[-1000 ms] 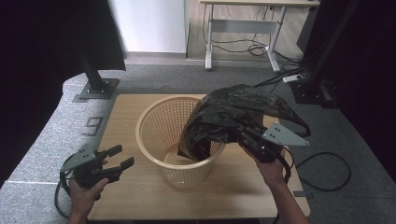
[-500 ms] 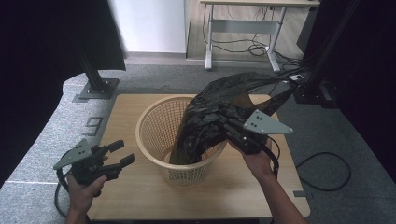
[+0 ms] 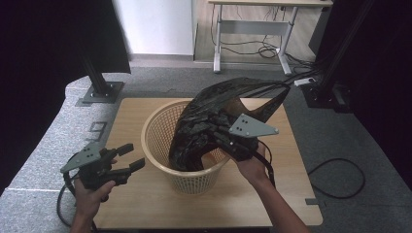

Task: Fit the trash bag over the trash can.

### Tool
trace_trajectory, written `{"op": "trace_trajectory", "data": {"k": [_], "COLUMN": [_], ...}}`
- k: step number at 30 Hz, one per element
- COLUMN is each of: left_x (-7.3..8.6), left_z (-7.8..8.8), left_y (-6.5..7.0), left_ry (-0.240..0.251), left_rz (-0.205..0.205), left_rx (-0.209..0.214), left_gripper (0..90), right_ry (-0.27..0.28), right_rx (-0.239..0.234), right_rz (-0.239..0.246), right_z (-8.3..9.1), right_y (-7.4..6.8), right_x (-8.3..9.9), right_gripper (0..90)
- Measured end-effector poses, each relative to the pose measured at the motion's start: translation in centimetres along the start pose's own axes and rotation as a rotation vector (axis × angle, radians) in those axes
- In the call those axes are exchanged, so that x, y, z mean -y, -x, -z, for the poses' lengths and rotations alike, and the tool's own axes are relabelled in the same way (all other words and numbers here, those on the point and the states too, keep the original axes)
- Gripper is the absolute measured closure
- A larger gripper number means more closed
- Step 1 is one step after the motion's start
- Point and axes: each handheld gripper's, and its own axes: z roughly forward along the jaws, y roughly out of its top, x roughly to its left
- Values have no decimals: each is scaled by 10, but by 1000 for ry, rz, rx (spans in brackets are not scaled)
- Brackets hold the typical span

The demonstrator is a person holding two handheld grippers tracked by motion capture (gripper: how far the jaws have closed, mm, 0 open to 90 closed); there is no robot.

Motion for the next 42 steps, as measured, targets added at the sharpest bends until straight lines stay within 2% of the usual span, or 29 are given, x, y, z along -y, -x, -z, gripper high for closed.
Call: {"op": "trace_trajectory", "data": {"k": [4, 12, 15, 32, 36, 42], "left_x": [-4, -15, -17, -28, -30, -31], "left_z": [-4, -15, -19, -39, -45, -47], "left_y": [1, 7, 8, 17, 20, 23], "left_ry": [-11, -12, -10, -29, -47, -46], "left_rz": [-2, -21, -24, -26, -36, -39], "left_rx": [10, 41, 52, 96, 97, 83], "left_gripper": [308, 300, 299, 301, 306, 355], "right_ry": [-16, -20, -25, -18, -15, -10], "right_rx": [-13, -9, -13, -28, -48, -74], "right_rz": [1, -13, -4, -2, -2, 8], "right_z": [-5, -13, -15, -18, -21, -21], "right_y": [-3, -8, -10, -17, -21, -25], "right_x": [-1, -5, -6, -9, -8, -8], "right_gripper": [888, 888, 888, 888, 888, 888]}}
